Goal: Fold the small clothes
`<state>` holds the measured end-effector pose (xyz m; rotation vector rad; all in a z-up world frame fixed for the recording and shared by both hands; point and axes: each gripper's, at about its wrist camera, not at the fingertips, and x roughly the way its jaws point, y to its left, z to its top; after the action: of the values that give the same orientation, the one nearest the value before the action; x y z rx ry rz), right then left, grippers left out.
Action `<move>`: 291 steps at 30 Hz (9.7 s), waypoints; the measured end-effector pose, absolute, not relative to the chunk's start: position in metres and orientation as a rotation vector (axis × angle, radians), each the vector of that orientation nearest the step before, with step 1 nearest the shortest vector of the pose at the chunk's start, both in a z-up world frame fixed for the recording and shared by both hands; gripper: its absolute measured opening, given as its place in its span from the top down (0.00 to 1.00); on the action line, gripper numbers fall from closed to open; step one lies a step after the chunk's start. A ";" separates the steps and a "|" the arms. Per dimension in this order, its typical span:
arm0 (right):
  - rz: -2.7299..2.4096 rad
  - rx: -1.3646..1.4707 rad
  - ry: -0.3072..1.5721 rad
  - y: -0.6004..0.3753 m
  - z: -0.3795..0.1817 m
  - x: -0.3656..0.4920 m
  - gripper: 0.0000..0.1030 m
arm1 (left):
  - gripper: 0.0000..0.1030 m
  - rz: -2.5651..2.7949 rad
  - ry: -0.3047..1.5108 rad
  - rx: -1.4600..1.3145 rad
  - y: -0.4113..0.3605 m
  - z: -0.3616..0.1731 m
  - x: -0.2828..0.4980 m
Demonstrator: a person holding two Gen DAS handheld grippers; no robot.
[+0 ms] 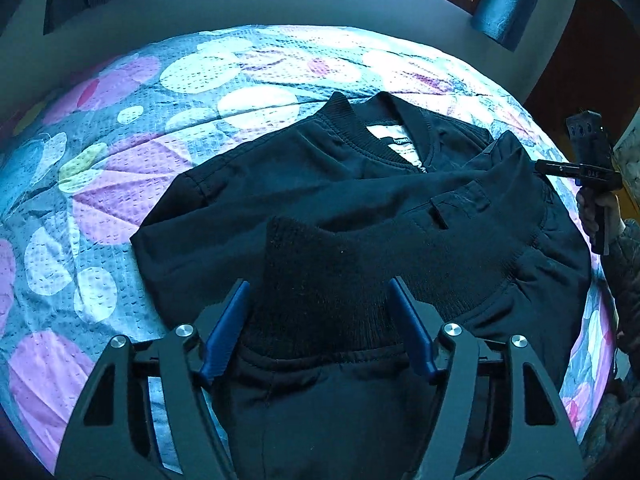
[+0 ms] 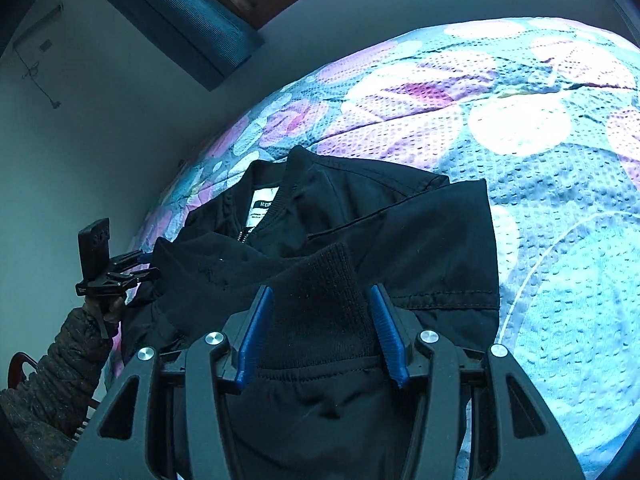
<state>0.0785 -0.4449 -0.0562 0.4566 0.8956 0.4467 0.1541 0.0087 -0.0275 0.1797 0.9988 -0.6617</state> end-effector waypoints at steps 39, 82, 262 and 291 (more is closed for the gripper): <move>0.153 0.588 0.874 -0.471 -0.093 0.195 0.90 | 0.87 -0.304 0.940 0.082 -0.010 -0.052 0.265; 0.064 0.775 0.838 -0.485 -0.097 -0.010 0.74 | 0.36 -0.087 0.966 -0.203 0.068 -0.062 0.077; 0.172 0.877 0.667 -0.469 -0.030 -0.072 0.32 | 0.29 -0.454 0.505 0.209 -0.208 0.013 -0.059; 0.161 0.801 0.733 -0.461 -0.051 -0.030 0.82 | 0.19 -0.382 0.754 0.194 -0.164 -0.044 -0.002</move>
<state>-0.0297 -0.4606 -0.0512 0.8008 0.7332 0.1612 -0.0021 -0.1638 -0.0444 0.1940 0.7537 -0.3823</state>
